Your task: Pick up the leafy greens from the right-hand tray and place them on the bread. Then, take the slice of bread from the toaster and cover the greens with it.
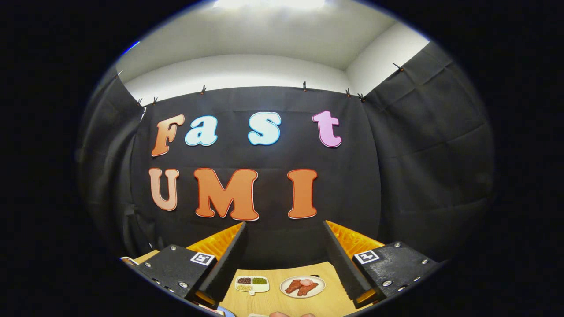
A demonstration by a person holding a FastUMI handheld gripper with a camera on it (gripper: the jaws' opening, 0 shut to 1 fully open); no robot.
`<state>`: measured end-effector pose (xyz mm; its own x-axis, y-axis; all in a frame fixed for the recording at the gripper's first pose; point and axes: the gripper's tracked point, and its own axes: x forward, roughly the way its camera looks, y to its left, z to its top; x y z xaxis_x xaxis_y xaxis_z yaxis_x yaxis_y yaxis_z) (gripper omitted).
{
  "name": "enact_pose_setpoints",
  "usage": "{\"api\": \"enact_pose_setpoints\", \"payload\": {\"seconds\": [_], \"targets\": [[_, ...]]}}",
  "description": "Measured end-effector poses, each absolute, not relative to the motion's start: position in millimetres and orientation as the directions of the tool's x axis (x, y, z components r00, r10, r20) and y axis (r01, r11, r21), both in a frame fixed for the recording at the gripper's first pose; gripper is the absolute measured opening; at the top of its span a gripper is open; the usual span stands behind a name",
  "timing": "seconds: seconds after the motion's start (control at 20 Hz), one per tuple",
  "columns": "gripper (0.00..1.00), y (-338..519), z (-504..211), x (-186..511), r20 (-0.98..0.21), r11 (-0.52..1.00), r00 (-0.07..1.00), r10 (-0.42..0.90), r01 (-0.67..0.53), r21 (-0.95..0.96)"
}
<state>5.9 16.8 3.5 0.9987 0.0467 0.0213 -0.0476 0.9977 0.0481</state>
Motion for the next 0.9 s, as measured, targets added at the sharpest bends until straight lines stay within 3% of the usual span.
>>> {"api": "enact_pose_setpoints", "payload": {"seconds": [0.75,0.9], "targets": [[0.99,32.3,15.7,-7.5,0.021,0.995,0.995,0.101,-0.101,0.019],[0.99,43.8,-3.3,-4.5,-0.029,0.992,0.991,0.128,-0.127,0.023]]}}
